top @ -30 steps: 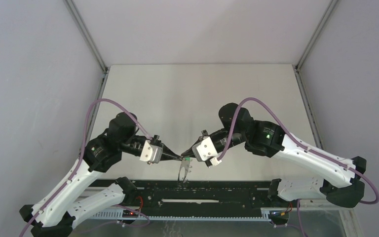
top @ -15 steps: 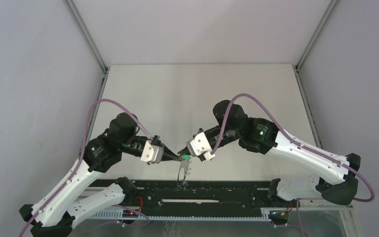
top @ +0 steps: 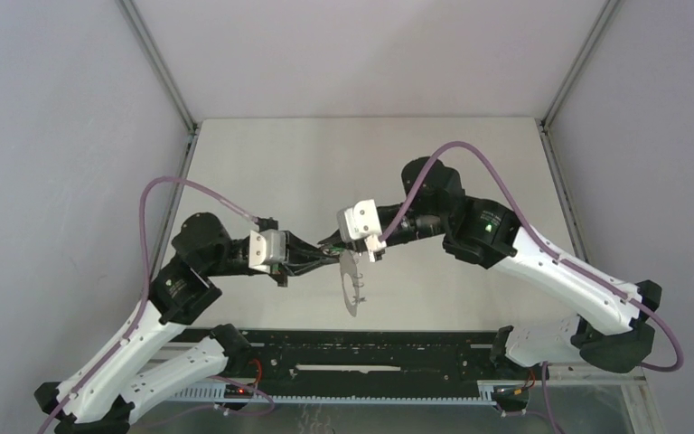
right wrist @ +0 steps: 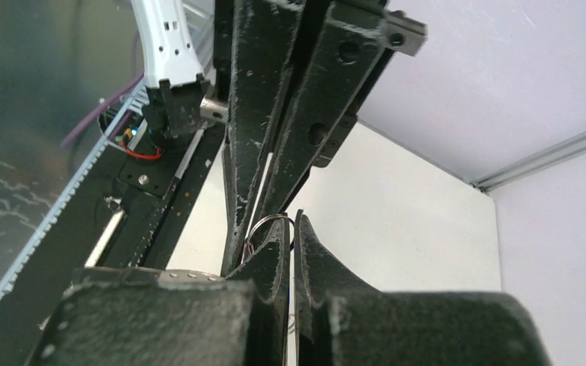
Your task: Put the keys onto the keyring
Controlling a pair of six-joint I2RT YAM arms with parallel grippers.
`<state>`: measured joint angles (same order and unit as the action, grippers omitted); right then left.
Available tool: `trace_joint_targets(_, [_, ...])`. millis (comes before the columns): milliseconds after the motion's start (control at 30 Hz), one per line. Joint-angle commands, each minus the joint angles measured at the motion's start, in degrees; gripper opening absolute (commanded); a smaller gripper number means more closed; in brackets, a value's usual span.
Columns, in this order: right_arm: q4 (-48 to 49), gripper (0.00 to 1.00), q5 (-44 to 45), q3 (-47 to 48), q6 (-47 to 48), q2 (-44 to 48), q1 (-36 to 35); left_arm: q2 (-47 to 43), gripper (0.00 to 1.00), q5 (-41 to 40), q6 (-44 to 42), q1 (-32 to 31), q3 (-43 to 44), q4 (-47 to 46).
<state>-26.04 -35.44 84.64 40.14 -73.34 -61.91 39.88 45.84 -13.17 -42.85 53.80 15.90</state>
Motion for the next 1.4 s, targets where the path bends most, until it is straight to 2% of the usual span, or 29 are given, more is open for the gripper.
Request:
trace_joint_targets(0, [-4.4, 0.0, -5.9, 9.2, -6.2, -5.8, 1.2, -0.5, 0.0, -4.9, 7.4, -0.8, -2.0, -22.6])
trace_joint_targets(100, [-9.7, 0.0, -11.5, 14.6, -8.8, -9.0, 2.8, -0.5, 0.0, -4.4, 6.2, -0.8, -2.6, -25.6])
trace_joint_targets(233, [-17.3, 0.06, -17.5, 21.6, -11.0, -12.9, 4.0, -1.9, 0.0, -4.9, 4.5, -0.8, -5.0, -28.7])
trace_joint_targets(433, [-28.2, 0.14, -18.1, 29.9, -10.6, -18.0, 2.9, -3.3, 0.0, -5.1, 3.7, -0.9, -7.4, -31.7])
trace_joint_targets(500, [-30.9, 0.19, -16.7, 31.7, -9.6, -19.3, 2.0, -3.1, 0.0, -5.1, 4.0, -0.9, -7.3, -33.0])
trace_joint_targets(600, [-34.5, 0.31, -15.7, 34.7, -8.6, -21.1, 1.3, -3.0, 0.0, -4.7, 4.0, -0.9, -7.3, -33.7])
trace_joint_targets(767, [-38.0, 0.41, -15.4, 38.2, -9.5, -23.2, 1.3, -3.6, 0.0, -3.7, 3.2, -0.8, -8.3, -34.0])
trace_joint_targets(1033, [-41.3, 0.43, -17.6, 42.6, -13.1, -25.4, 1.6, -4.2, 0.0, -1.6, 1.2, -0.8, -9.8, -34.7])
trace_joint_targets(1367, [-38.9, 0.49, -22.1, 43.3, -21.5, -26.1, 2.5, -5.1, 0.0, -2.0, -0.9, -0.9, -10.3, -35.7])
